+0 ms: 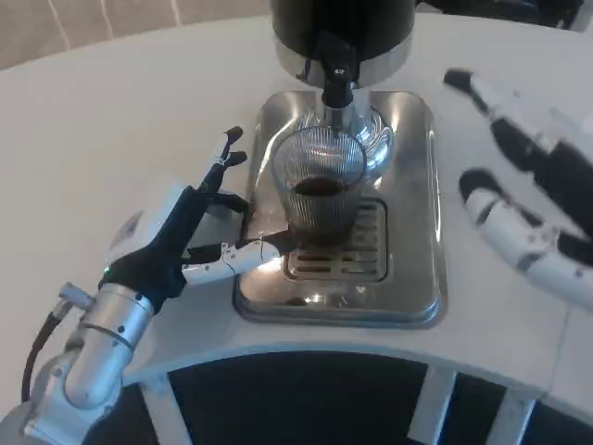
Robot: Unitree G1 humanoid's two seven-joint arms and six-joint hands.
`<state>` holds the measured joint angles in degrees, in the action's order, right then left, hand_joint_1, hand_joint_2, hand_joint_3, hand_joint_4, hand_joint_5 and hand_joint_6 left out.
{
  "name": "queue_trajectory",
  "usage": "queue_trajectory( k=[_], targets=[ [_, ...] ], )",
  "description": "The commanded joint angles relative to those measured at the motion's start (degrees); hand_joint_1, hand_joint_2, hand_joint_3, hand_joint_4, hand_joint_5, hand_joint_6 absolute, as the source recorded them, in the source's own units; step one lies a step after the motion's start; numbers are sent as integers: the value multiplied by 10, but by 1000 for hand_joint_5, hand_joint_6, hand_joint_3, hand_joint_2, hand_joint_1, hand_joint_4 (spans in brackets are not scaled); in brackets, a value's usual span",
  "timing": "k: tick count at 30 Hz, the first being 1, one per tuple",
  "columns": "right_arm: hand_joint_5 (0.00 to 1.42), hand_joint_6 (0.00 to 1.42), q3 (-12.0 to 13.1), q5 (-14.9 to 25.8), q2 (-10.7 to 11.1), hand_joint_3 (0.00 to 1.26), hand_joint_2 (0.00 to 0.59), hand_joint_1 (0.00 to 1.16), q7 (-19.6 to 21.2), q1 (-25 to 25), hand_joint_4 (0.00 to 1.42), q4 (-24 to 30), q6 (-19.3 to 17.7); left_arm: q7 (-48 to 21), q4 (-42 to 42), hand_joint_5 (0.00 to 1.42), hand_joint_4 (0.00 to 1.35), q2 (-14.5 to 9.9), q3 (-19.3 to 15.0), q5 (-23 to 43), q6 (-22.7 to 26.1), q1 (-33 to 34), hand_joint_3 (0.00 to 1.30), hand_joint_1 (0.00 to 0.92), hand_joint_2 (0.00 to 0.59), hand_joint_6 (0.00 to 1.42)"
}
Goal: Grasp the cup under the faucet to collect the drink, then remove the cup.
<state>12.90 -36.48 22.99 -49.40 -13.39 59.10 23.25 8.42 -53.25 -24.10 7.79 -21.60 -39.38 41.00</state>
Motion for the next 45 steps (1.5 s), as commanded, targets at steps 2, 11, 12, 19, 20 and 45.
queue_trajectory(
  k=[2, 11, 12, 19, 20, 45],
  targets=[
    [0, 0, -12, -84, -120, 0, 586, 0, -27, 84, 0, 9, -130, -13, 12, 414, 110, 3, 3, 5, 4, -8, 0, 363, 60, 402],
    [0, 0, 38, -116, -277, 0, 586, 0, -56, 206, 0, 9, -322, -33, -6, 414, 114, 6, 0, 19, 7, 6, 0, 363, 63, 405],
    [0, 0, 41, -117, -288, 0, 586, 0, -57, 217, 0, 9, -335, -36, -9, 414, 114, 7, -1, 22, 6, 8, 0, 364, 63, 406],
    [0, 0, 52, -117, -321, 0, 586, 0, -57, 285, 0, 9, -384, -55, -32, 418, 113, 16, -1, 39, -5, 26, 0, 367, 66, 410],
    [0, 0, 52, -116, -321, 0, 586, 0, -56, 292, 0, 9, -386, -58, -36, 419, 112, 17, -1, 41, -7, 30, 0, 368, 66, 410],
    [0, 0, -24, -160, -317, 0, 586, 0, -30, 346, 0, 9, -343, -67, -29, 436, 111, -17, -11, 51, -59, 38, 10, 376, 69, 444]
  ],
)
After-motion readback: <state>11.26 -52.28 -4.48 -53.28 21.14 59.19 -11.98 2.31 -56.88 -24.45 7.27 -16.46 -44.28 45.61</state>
